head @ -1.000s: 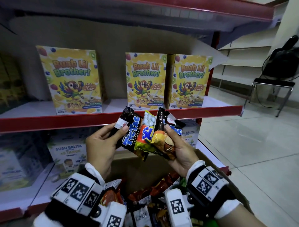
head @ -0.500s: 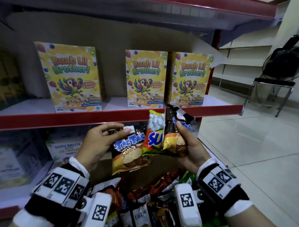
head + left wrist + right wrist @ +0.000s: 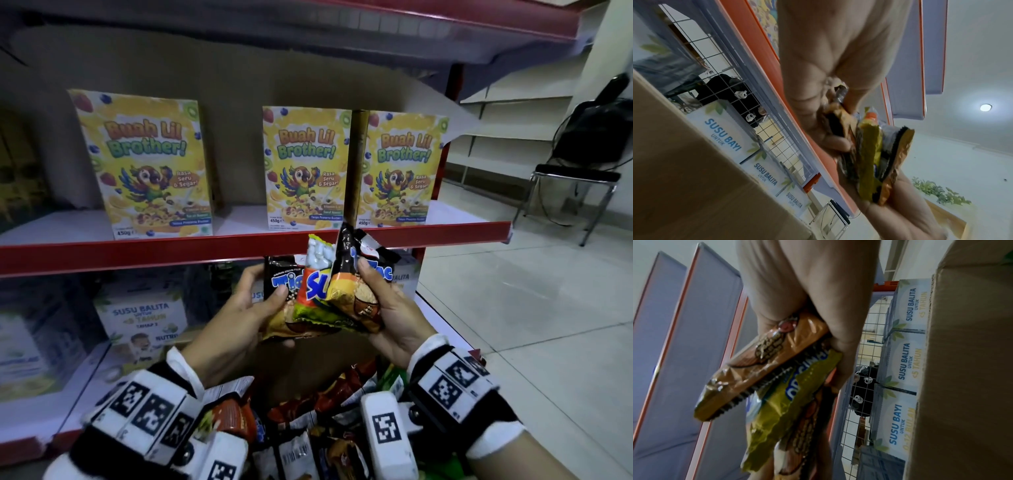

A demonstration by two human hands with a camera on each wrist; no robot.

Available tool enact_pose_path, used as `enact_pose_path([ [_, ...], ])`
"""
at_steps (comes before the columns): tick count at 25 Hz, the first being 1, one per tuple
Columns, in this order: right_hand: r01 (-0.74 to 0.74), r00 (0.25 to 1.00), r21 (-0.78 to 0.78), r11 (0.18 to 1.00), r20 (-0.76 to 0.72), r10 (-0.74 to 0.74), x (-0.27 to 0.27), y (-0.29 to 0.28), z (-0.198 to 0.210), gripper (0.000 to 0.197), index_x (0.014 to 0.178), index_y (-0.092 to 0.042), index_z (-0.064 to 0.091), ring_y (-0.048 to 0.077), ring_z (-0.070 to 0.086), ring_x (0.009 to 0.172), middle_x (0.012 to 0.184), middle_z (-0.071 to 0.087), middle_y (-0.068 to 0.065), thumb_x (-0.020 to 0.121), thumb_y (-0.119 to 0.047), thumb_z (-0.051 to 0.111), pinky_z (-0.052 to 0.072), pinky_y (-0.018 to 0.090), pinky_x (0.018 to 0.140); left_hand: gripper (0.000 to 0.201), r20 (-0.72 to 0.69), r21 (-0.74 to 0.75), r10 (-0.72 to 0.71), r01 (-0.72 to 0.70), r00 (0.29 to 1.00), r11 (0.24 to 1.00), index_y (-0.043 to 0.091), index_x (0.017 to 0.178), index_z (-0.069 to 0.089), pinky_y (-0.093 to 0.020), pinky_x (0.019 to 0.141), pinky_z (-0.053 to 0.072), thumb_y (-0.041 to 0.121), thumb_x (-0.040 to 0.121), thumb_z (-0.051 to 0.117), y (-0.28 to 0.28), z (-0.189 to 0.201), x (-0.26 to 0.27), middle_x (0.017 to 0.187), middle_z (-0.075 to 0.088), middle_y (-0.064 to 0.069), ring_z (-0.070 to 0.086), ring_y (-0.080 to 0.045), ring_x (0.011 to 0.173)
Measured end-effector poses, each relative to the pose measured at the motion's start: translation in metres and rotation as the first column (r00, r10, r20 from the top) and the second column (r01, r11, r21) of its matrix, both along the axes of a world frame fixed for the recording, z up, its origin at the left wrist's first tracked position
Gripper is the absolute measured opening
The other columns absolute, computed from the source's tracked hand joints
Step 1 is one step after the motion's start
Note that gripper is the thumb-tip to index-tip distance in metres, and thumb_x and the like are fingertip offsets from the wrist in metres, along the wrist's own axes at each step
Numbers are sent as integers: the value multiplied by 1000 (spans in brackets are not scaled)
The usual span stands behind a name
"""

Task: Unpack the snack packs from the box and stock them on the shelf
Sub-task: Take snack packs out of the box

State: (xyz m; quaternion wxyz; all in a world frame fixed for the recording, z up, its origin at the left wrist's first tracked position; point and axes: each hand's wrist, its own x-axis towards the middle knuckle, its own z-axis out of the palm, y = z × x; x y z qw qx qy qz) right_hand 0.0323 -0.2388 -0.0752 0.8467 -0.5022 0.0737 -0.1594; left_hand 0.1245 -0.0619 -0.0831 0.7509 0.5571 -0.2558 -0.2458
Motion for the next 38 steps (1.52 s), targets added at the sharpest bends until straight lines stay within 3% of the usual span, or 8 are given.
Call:
enact_pose_path([
  [2,12,1000,-101,995,-27,-15,2,2,-2,52,112,0,64,27,71,78,99,71,22,74,-36,69,59,37,75,38,31,-28,77,-76,997,997,37,115,45,-30,50,55,30,81,58,-5,-2,0,104,71,-8,71,-18,72],
  [6,57,998,-205,977,15,-55,2,6,-6,39,94,-6,67,21,70,66,80,73,12,67,-34,76,58,30,62,92,127,61,16,-23,992,998,25,129,48,-33,86,56,64,52,80,-4,-11,-6,118,69,0,68,-18,105],
  [12,266,964,-224,938,49,-261,4,3,-4,39,90,-12,70,26,71,78,88,74,12,64,-41,74,58,39,77,41,42,-34,142,-141,989,989,19,112,60,-45,70,59,30,73,66,-4,-11,-1,102,74,-7,72,-29,91],
  [16,317,948,-321,892,70,-311,0,8,-1,36,87,-18,69,28,70,88,90,75,7,64,-46,74,56,47,85,45,130,-28,193,-191,973,981,26,115,59,-31,77,56,39,72,65,-2,-10,-1,109,73,-1,71,-17,97],
  [19,316,946,-406,857,71,-315,0,17,-1,59,100,-20,66,28,68,100,102,73,6,58,-61,72,54,48,90,54,139,-46,172,-168,975,985,32,118,57,-22,76,56,50,67,66,-3,-11,0,111,72,7,69,-11,99],
  [23,303,936,-521,798,6,-351,9,28,-9,116,142,-14,35,27,43,133,143,47,9,51,-81,58,38,51,108,87,55,-50,42,-39,998,998,33,120,54,-43,75,58,60,44,86,-2,-13,4,113,71,2,70,-23,100],
  [32,264,961,-466,844,48,-274,25,30,-29,40,107,-35,55,11,66,92,96,70,-8,69,-28,62,52,41,89,59,113,-91,169,-159,979,983,32,108,64,-36,78,58,26,53,84,-11,-25,34,109,73,-2,71,-23,99],
  [38,346,938,-458,819,165,-304,46,25,-61,53,131,-27,42,7,65,102,110,67,-11,86,-16,67,51,34,92,65,185,-62,311,-304,932,951,35,112,59,-22,76,56,36,54,90,-19,-52,58,110,72,11,69,-9,100],
])
